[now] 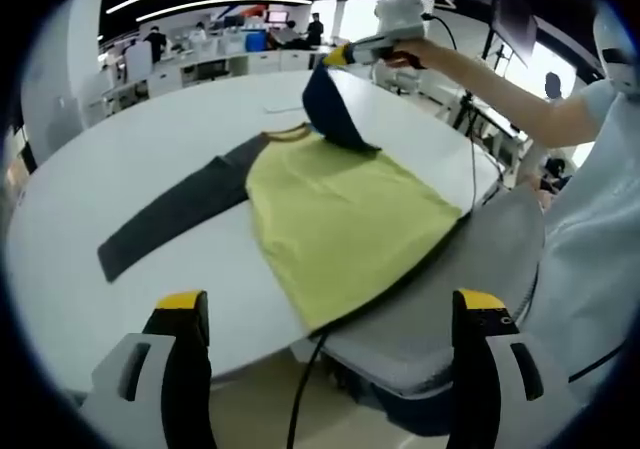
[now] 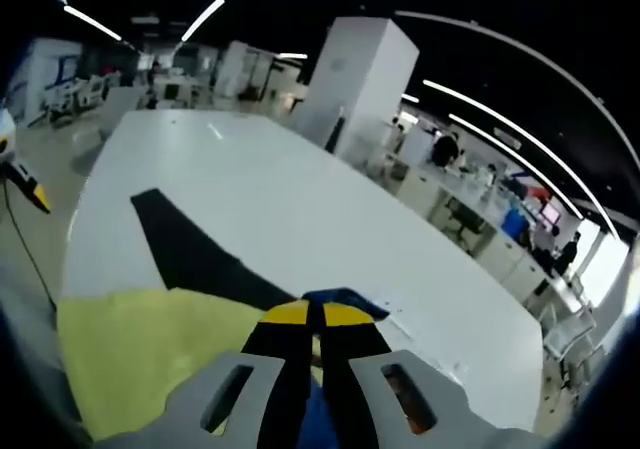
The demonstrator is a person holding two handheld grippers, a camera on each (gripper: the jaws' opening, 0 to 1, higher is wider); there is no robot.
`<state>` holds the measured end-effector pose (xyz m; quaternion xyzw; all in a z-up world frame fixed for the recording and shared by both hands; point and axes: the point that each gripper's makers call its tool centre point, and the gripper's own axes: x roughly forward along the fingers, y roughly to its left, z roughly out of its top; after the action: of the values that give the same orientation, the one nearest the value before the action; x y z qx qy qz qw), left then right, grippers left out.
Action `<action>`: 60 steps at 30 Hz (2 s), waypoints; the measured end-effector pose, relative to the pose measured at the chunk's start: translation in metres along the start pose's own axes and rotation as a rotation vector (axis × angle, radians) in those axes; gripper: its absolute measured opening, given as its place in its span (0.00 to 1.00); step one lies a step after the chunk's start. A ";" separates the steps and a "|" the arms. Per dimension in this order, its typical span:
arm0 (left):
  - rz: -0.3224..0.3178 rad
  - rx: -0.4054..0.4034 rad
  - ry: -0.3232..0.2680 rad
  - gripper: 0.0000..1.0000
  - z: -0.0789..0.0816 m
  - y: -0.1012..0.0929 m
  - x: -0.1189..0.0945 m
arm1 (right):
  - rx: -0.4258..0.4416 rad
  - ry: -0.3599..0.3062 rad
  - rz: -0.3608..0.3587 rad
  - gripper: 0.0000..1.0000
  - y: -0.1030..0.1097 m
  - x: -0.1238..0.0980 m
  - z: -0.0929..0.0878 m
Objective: Fold the garment on the visible template until the final outline fits inside the template.
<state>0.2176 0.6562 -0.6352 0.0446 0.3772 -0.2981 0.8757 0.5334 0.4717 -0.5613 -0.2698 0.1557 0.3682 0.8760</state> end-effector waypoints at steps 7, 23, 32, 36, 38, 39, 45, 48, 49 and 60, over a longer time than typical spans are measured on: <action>-0.001 -0.004 0.000 0.98 0.000 0.000 0.000 | 0.014 0.028 0.029 0.02 0.012 0.013 -0.010; -0.005 -0.004 0.006 0.98 -0.001 0.000 0.000 | 0.017 0.083 0.079 0.02 0.031 0.030 -0.029; -0.007 -0.014 0.007 0.97 -0.005 0.000 0.000 | 0.039 0.111 0.117 0.02 0.049 0.039 -0.041; 0.000 -0.022 0.004 0.97 -0.006 0.001 -0.001 | 0.053 0.119 0.129 0.02 0.053 0.045 -0.043; 0.002 -0.025 0.004 0.97 -0.006 0.002 -0.001 | 0.055 0.120 0.135 0.02 0.056 0.048 -0.043; 0.001 -0.025 0.005 0.97 -0.006 0.002 -0.001 | 0.056 0.122 0.139 0.02 0.057 0.050 -0.043; -0.003 -0.026 0.006 0.97 -0.006 0.001 0.000 | 0.060 0.137 0.159 0.02 0.067 0.057 -0.049; 0.003 -0.025 -0.001 0.98 -0.004 0.003 -0.001 | 0.064 0.145 0.169 0.02 0.072 0.060 -0.052; 0.007 -0.024 -0.002 0.98 -0.004 0.003 -0.001 | 0.065 0.149 0.174 0.02 0.074 0.060 -0.054; 0.002 -0.024 -0.001 0.98 -0.005 0.001 0.001 | 0.116 0.172 0.216 0.02 0.091 0.073 -0.064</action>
<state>0.2160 0.6583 -0.6392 0.0344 0.3801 -0.2930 0.8767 0.5124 0.5285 -0.6795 -0.2310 0.2791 0.4265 0.8287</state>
